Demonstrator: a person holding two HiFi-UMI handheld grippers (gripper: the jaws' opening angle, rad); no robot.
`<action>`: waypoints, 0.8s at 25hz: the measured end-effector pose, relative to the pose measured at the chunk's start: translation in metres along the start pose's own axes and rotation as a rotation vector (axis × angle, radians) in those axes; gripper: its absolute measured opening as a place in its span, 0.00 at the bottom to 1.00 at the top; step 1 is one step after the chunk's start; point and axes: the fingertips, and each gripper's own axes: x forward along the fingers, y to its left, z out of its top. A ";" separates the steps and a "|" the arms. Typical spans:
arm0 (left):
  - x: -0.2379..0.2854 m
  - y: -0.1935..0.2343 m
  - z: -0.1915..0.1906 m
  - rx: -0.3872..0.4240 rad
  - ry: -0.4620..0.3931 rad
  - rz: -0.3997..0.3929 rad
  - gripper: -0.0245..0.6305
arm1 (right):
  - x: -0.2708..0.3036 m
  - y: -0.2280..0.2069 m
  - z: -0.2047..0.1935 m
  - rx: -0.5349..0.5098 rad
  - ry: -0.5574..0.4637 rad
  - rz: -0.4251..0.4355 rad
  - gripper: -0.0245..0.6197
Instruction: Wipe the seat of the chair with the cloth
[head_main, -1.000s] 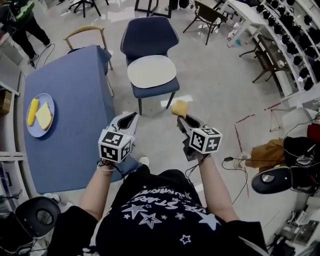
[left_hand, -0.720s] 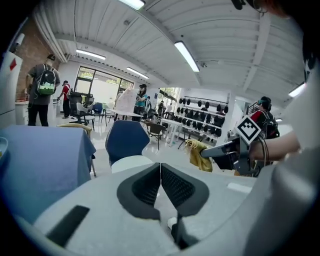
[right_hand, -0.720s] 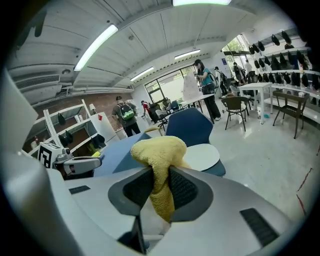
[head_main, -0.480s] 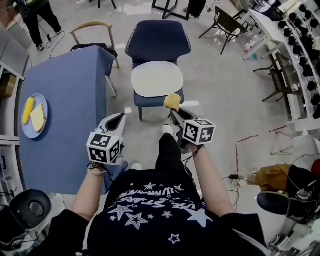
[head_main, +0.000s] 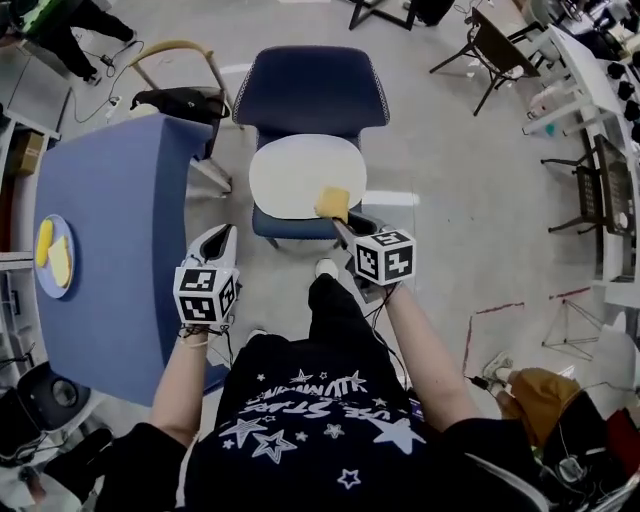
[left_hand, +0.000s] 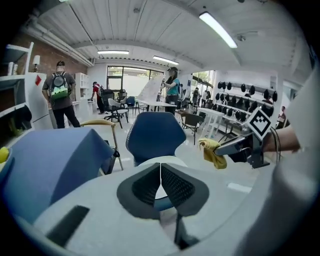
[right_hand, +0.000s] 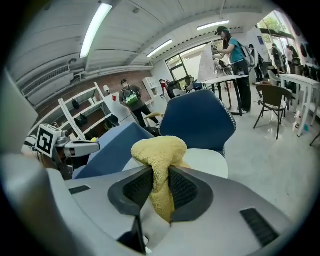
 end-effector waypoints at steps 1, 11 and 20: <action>0.012 -0.005 0.002 0.006 0.009 0.002 0.07 | 0.006 -0.011 0.003 -0.009 0.017 0.011 0.19; 0.093 -0.022 0.000 0.002 0.069 0.040 0.07 | 0.093 -0.056 0.020 -0.108 0.161 0.159 0.19; 0.137 0.057 -0.029 0.363 0.097 0.232 0.07 | 0.206 -0.044 0.002 -0.168 0.226 0.088 0.19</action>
